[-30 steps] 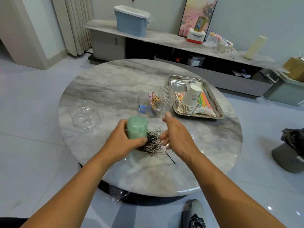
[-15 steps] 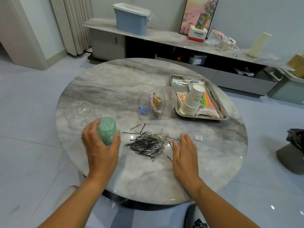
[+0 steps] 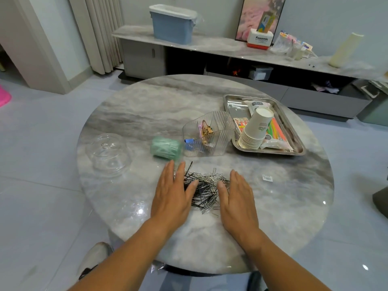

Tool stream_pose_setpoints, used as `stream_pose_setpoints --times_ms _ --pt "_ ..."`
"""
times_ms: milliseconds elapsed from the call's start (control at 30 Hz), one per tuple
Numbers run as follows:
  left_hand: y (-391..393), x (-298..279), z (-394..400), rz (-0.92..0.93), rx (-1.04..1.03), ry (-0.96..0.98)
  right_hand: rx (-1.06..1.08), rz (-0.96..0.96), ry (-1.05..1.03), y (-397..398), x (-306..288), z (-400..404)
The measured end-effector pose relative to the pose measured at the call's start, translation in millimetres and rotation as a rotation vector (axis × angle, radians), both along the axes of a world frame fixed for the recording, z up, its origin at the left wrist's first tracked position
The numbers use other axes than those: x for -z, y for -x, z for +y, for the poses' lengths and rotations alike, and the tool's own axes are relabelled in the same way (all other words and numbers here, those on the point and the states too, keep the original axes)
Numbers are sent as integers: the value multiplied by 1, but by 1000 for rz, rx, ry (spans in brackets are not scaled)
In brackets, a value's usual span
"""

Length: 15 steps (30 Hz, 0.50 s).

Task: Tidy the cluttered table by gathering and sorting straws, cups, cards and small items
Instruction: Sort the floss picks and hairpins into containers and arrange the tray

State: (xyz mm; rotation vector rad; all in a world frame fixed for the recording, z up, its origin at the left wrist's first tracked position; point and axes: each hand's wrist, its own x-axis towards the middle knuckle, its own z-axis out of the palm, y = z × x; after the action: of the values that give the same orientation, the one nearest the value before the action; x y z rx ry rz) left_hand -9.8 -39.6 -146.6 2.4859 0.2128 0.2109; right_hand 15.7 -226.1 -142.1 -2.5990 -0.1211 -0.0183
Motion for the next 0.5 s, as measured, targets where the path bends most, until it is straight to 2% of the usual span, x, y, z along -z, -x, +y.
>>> stream_pose_setpoints --times_ms 233,333,433,500 --pt "-22 -1 6 17 11 -32 -177 -2 31 -3 3 7" --pt "-34 -4 5 23 168 -102 -248 -8 23 -4 3 7" --pt "-30 -6 -2 -39 374 11 -272 -5 -26 -3 1 6" --pt "-26 -7 -3 -60 429 144 -260 0 -81 -3 -1 7"
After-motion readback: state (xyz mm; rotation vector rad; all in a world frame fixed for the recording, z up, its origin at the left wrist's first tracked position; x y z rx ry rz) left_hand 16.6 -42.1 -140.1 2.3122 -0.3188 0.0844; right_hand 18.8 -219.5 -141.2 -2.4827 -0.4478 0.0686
